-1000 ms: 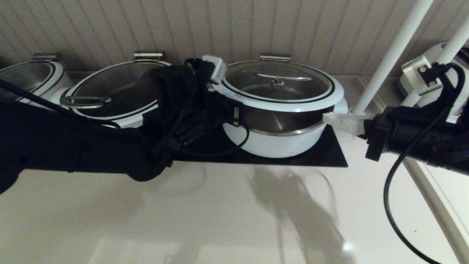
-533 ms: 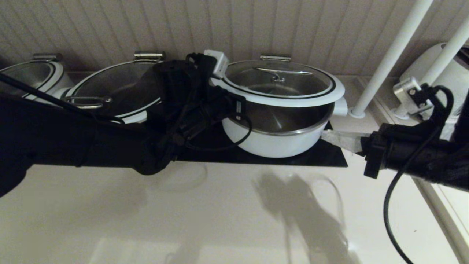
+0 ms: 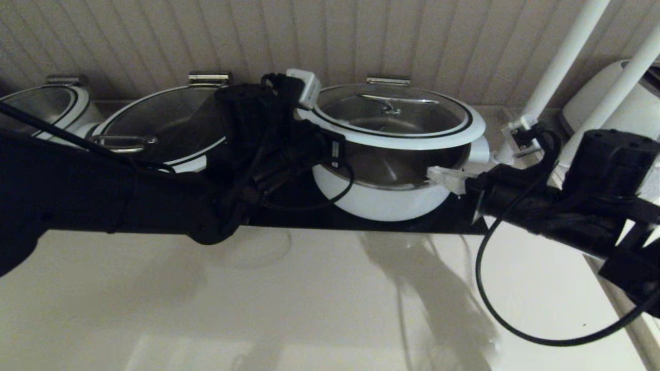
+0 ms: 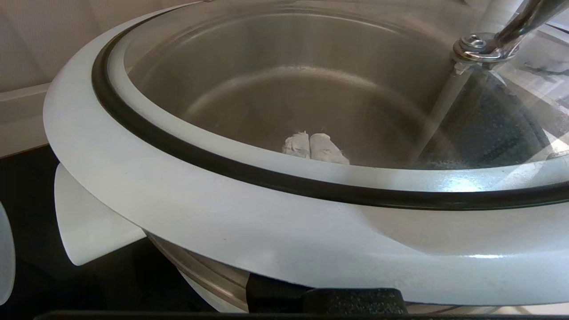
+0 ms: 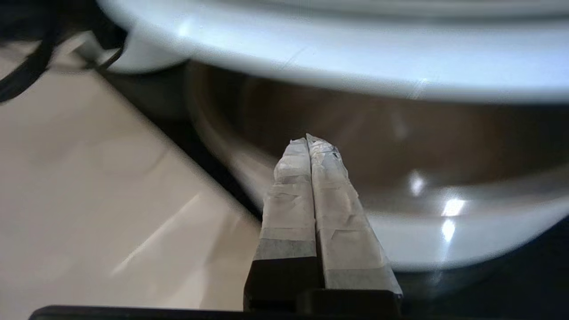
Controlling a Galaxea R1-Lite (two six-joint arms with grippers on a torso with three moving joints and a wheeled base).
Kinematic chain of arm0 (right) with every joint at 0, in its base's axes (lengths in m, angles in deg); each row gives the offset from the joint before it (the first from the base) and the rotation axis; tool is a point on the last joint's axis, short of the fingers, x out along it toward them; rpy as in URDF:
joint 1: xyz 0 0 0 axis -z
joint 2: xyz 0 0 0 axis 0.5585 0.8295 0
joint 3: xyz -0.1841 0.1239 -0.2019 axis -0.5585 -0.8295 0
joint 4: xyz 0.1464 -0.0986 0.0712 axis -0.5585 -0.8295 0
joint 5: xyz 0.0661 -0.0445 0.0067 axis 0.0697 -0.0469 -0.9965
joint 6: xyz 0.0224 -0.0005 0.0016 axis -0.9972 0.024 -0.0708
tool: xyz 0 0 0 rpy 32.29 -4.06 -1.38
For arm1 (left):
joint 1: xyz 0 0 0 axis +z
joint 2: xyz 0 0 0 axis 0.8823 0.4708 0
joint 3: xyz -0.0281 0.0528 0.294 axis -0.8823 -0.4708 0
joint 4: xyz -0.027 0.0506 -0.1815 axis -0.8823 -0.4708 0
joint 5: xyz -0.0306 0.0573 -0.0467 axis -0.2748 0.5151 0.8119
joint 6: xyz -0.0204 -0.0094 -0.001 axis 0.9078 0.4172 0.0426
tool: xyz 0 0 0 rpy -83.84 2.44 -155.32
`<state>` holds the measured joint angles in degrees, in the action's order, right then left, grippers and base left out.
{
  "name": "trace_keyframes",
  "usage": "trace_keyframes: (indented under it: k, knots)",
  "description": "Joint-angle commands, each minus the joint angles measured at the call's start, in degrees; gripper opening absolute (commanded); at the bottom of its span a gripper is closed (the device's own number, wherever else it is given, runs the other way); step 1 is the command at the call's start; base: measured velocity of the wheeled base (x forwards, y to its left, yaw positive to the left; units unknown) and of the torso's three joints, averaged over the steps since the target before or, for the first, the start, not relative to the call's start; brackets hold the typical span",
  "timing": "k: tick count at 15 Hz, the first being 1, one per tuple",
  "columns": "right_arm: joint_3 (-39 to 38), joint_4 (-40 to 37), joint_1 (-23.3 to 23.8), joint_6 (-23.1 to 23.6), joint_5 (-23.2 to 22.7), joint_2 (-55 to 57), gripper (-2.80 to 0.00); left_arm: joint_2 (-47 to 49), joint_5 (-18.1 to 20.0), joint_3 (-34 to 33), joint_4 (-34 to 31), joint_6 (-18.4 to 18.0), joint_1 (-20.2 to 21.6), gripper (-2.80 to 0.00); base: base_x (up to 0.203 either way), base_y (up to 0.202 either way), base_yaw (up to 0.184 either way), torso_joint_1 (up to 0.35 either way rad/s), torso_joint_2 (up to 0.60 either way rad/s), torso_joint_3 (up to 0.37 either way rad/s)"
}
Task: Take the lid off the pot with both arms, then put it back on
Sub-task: Open the pot lid completely
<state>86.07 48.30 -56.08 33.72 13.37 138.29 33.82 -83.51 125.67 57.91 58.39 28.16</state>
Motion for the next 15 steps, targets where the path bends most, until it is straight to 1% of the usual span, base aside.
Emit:
trace_keyframes:
  k: [1,6,11,15]
  knots:
    - [2.02,1.99,0.04,0.01,0.55,3.95,-2.80,0.03,-0.02,0.04,0.29,0.02,0.01,-2.80,0.000,0.000,0.000,0.000,0.00,0.000]
    - [9.25,2.29,0.67,0.10,0.92,5.76,-2.80,0.20,-0.02,-0.05,0.38,0.02,0.01,-2.80,0.000,0.000,0.000,0.000,0.00,0.000]
    - [13.56,2.05,1.65,0.19,0.92,6.40,-2.80,0.09,-0.02,-0.97,0.47,-0.07,-0.08,-2.80,0.000,0.000,0.000,0.000,0.00,0.000]
    - [14.93,2.10,2.09,0.19,0.92,6.40,-2.80,-0.78,-0.09,-4.88,0.88,-0.23,-0.15,-2.80,0.000,0.000,0.000,0.000,0.00,0.000]
